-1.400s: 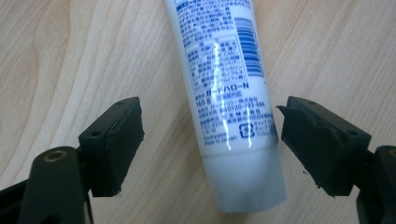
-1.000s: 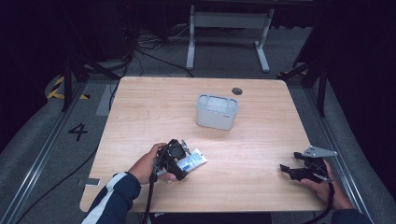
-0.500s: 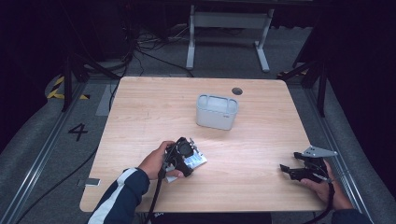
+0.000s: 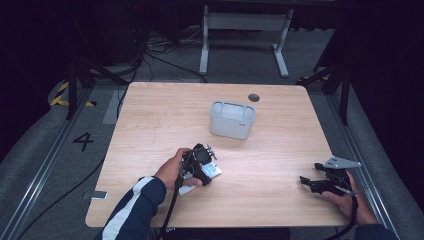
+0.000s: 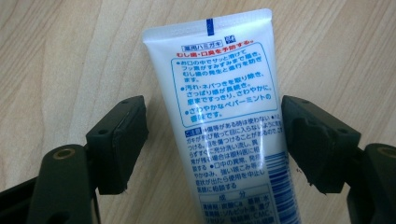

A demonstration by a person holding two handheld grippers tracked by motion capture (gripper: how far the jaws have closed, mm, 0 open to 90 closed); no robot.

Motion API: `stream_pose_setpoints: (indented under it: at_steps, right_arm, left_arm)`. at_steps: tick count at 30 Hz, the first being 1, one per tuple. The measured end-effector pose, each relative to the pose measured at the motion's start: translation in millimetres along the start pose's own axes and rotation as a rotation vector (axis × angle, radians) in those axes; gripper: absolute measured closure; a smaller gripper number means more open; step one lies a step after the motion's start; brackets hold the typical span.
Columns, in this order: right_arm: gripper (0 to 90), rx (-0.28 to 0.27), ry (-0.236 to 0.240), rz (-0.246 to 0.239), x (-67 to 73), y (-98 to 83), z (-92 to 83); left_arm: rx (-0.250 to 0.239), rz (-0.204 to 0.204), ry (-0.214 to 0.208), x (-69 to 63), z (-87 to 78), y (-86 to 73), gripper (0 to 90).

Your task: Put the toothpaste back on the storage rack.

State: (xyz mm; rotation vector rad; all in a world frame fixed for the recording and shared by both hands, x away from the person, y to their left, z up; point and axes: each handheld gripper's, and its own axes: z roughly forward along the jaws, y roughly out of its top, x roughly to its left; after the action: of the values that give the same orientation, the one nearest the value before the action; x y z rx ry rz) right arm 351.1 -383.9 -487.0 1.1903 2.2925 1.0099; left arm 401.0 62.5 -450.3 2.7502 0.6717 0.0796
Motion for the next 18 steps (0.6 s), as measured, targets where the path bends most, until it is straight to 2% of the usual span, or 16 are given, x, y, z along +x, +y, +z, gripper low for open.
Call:
stream_pose_setpoints:
  at_steps: [5, 8, 9, 11, 14, 18]
  right_arm:
    - [14.3, 0.0, 0.0, 0.0, -0.1, 0.0, 0.0]
    - [14.3, 0.0, 0.0, 0.0, 0.0, 0.0, 0.0]
    - [14.3, 0.0, 0.0, 0.0, -0.1, 0.0, 0.0]
    - [14.3, 0.0, 0.0, 0.0, 0.0, 0.0, 0.0]
    - [14.3, 0.0, 0.0, 0.0, 0.0, -0.1, 0.0]
    - [14.3, 0.0, 0.0, 0.0, 0.0, 0.0, 0.0]
  left_arm:
    - [-0.006, 0.011, -0.008, 0.4, 0.3, 2.4, 27.6]
    - [-0.003, -0.001, -0.029, 1.2, -1.0, 4.7, 30.7]
    - [0.006, 0.004, -0.028, 1.1, -0.9, 6.3, 33.8]
    - [0.012, 0.004, -0.026, 0.8, -1.4, 6.8, 34.0]
    - [0.016, 0.008, -0.05, 0.7, -3.2, 6.3, 38.2]
    - [0.024, -0.002, -0.046, 0.5, -3.6, 7.3, 41.5]
